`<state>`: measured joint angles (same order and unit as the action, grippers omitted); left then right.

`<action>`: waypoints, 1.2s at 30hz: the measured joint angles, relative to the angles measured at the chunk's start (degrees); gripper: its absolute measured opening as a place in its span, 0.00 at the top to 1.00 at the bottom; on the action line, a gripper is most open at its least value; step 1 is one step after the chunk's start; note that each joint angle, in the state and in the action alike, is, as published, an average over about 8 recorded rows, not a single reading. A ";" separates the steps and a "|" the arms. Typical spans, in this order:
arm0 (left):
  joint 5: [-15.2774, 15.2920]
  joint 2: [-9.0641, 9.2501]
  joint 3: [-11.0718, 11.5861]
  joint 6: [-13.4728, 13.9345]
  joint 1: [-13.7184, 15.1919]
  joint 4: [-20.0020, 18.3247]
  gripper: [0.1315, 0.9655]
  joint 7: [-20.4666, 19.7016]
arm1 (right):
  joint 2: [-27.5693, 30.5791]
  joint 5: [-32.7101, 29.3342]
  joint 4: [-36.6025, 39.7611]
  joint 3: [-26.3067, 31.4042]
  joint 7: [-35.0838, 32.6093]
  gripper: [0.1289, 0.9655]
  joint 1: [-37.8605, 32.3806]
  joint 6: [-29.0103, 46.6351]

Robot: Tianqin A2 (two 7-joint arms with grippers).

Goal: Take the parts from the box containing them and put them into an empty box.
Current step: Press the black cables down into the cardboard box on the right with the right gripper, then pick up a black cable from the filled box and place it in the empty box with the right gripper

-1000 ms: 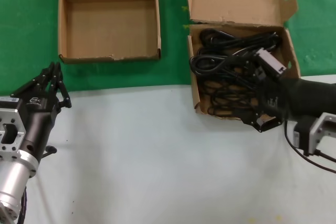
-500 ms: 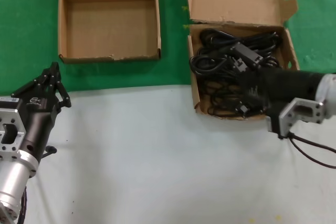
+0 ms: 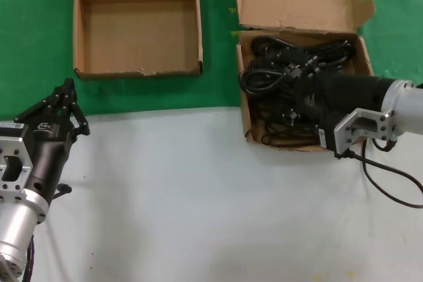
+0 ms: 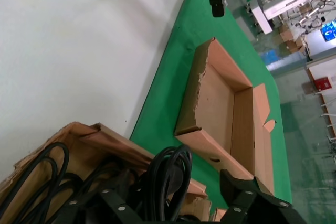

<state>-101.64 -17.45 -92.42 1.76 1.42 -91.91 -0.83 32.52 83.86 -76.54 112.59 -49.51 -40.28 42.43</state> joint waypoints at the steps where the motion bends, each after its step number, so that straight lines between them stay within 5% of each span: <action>1: 0.00 0.00 0.00 0.00 0.00 0.00 0.98 0.00 | 0.04 -0.17 0.07 0.18 0.24 0.29 -0.14 -0.13; 24: 0.00 0.00 0.00 0.00 0.00 0.00 0.98 0.00 | 0.48 -1.83 1.16 2.23 2.62 0.86 -1.67 -2.98; 36: 0.00 0.00 0.00 0.00 0.00 0.00 0.98 0.00 | 3.94 -3.80 -7.03 1.29 10.33 0.90 -1.59 -2.48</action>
<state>-101.64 -17.45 -92.42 1.76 1.42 -91.91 -0.83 36.45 80.06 -83.58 113.88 -39.18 -41.87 39.95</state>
